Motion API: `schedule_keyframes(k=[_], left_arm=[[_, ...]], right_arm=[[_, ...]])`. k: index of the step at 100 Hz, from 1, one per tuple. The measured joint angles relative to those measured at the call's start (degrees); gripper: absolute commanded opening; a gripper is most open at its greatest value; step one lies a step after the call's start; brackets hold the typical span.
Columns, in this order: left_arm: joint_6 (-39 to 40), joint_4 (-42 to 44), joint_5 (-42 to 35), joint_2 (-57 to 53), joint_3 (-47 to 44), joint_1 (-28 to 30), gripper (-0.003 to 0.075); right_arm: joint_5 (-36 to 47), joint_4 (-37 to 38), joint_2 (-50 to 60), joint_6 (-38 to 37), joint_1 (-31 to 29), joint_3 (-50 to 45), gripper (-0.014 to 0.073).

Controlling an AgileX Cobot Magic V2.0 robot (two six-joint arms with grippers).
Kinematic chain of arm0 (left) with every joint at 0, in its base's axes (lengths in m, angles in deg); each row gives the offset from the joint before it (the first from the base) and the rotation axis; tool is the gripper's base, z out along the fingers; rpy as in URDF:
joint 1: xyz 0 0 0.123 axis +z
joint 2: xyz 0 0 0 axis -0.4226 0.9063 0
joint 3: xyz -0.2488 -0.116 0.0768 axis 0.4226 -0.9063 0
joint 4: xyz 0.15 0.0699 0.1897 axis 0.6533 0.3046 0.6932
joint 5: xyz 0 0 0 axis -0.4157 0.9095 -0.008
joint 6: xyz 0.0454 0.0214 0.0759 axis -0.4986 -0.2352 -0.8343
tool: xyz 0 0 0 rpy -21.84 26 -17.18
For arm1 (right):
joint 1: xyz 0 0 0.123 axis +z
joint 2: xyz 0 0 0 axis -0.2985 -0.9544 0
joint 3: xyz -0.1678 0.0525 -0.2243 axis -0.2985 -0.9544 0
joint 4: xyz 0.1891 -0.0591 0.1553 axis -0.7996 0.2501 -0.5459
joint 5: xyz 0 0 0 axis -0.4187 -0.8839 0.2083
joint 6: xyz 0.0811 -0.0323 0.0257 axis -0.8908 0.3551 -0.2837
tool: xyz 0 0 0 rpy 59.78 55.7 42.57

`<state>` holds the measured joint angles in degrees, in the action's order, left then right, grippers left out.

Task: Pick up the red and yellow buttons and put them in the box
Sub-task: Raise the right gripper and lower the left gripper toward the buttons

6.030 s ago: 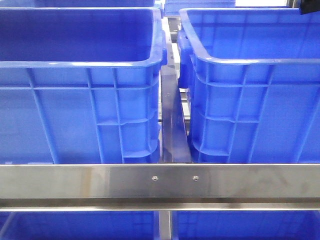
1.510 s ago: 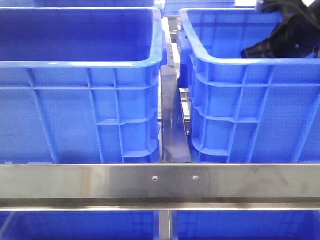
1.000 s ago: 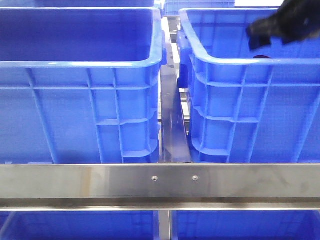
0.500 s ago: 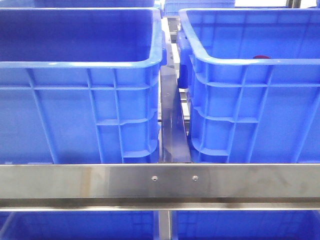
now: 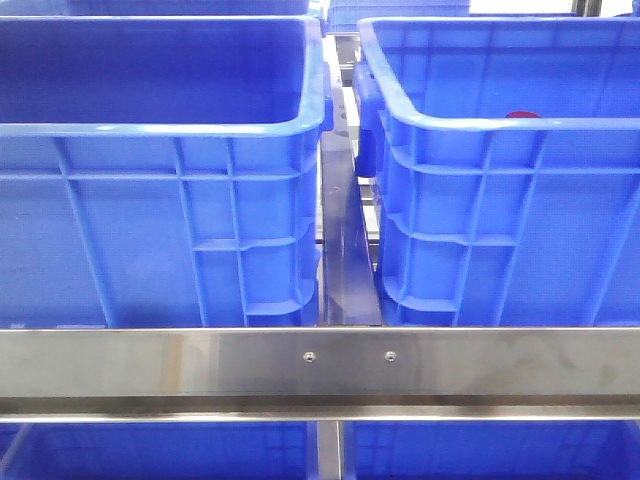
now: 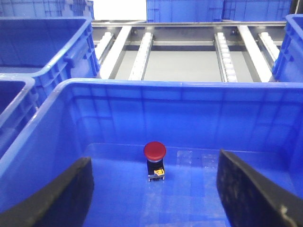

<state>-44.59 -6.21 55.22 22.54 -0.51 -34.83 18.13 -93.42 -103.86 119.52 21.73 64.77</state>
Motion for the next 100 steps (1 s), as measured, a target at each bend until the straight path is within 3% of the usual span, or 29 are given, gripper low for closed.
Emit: schedule_keyframes(k=[7, 14, 33, 43, 71, 83, 100], left_arm=[[0.0, 0.0, 0.0, 0.0, 0.0, 0.0, -0.0019], [0.0, 0.0, 0.0, 0.0, 0.0, 0.0, -0.0019], [0.0, 0.0, 0.0, 0.0, 0.0, 0.0, -0.0019], [0.0, 0.0, 0.0, 0.0, 0.0, 0.0, -0.0019], [0.0, 0.0, 0.0, 0.0, 0.0, 0.0, -0.0011], [0.0, 0.0, 0.0, 0.0, 0.0, 0.0, 0.0115], [0.0, 0.0, 0.0, 0.0, 0.0, 0.0, 0.0475]], right_arm=[[0.0, 0.0, 2.8, 0.1, 0.0, -1.8, 0.054], [0.0, -0.1, 5.2, 0.1, 0.0, -3.1, 0.0461], [0.0, -0.2, 8.9, 0.1, 0.0, -4.7, 0.0082], [-0.4, -0.3, 9.0, 0.1, 0.0, -4.7, -0.0066], [-3.1, -0.2, 9.0, -0.1, 0.0, -4.7, -0.0068], [-3.6, -0.2, 9.0, -0.1, 0.0, -4.7, -0.0068], [-3.8, -0.2, 9.0, 0.1, 0.0, -4.7, -0.0068]])
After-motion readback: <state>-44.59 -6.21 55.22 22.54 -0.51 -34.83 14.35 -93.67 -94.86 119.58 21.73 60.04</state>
